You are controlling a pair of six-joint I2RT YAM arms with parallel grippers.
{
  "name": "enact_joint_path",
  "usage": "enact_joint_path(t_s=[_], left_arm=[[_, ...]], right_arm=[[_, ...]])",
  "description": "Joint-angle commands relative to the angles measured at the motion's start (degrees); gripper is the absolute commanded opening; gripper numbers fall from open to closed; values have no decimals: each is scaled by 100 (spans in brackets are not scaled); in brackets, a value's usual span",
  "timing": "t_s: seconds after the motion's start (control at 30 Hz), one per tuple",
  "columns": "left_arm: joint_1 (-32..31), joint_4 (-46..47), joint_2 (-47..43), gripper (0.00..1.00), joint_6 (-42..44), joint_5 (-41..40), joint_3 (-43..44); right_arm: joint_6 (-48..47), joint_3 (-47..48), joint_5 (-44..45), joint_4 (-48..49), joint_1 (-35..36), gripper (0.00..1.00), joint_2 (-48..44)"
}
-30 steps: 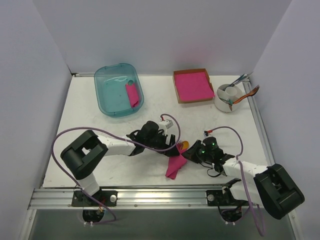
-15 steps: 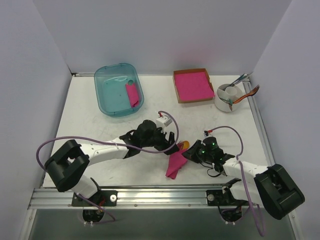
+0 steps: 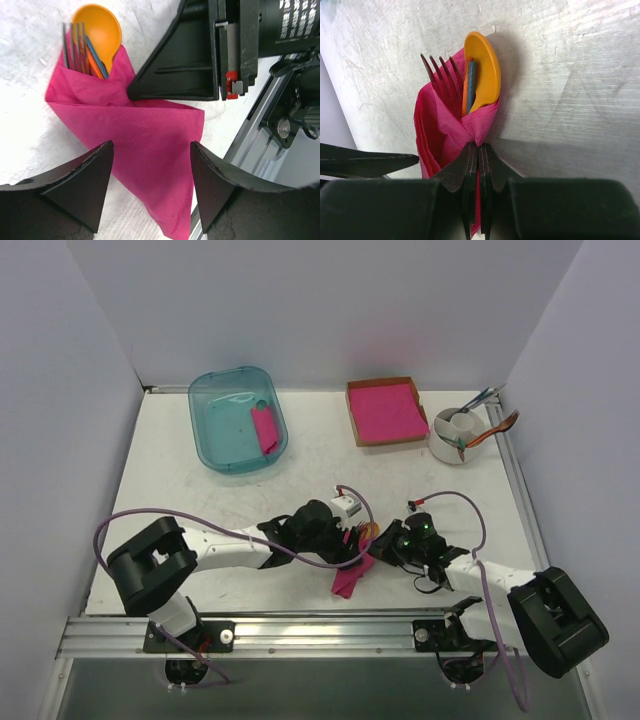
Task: Place the utensils on the paper napkin and roll it up
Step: Pick up the utensils from the center of the board.
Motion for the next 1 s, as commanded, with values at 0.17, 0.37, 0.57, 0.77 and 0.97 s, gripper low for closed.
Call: enact_joint_path(t_s=[0.17, 0.37, 0.57, 0.77, 0.97], left_arm=[[-225, 243, 187, 69, 108, -147, 38], [-427, 111, 214, 68, 248, -402, 29], [-585, -178, 161, 67, 450, -674, 91], [-709, -179, 153, 67, 530, -789, 56], [-946, -197, 74, 66, 617, -1017, 21]], right_arm=[[-116, 263, 242, -307, -1, 3, -36], [-151, 386, 268, -518, -1, 14, -115], [-212, 623, 453, -1079, -10, 25, -413], [-239, 835, 602, -1642, -10, 35, -730], [-239, 966, 558, -2064, -10, 45, -958]])
